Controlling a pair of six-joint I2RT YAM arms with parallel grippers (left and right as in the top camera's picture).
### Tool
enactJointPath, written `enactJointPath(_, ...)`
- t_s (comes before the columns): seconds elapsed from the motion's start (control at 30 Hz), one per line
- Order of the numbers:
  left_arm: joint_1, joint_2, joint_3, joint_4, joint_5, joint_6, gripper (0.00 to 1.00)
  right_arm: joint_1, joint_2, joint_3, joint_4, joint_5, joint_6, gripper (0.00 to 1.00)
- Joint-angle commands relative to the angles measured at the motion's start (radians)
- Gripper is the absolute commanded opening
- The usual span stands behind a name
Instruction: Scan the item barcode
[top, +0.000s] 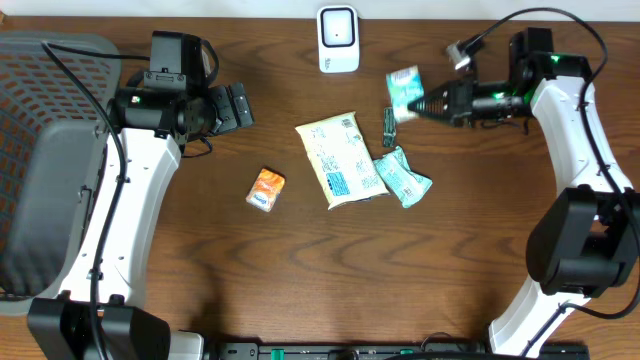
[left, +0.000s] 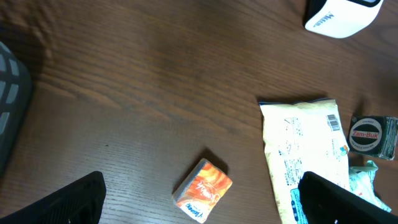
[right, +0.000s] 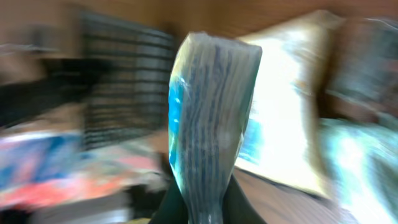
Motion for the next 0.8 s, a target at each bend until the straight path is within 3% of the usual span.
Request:
enactJointPath(0.0, 0.001, 0.006, 0.007, -0.002, 0.009, 0.003, 0.98, 0.008, 0.006, -0.017, -0.008, 0.436, 0.086, 0.01)
enactJointPath(0.43, 0.001, 0.006, 0.007, -0.002, 0.009, 0.003, 0.98, -0.010, 0.110, -0.267, 0.243, 0.482, 0.134, 0.03)
enactJointPath(0.53, 0.001, 0.006, 0.007, -0.002, 0.009, 0.003, 0.98, -0.021, 0.161, -0.259, 0.277, 0.491, 0.138, 0.18)
enactJointPath(0.7, 0.001, 0.006, 0.007, -0.002, 0.009, 0.003, 0.98, -0.041, 0.177, -0.222, 0.275, 0.621, 0.199, 0.54)
enactJointPath(0.77, 0.001, 0.006, 0.007, -0.002, 0.009, 0.003, 0.98, -0.041, 0.177, -0.197, 0.238, 0.656, 0.212, 0.59)
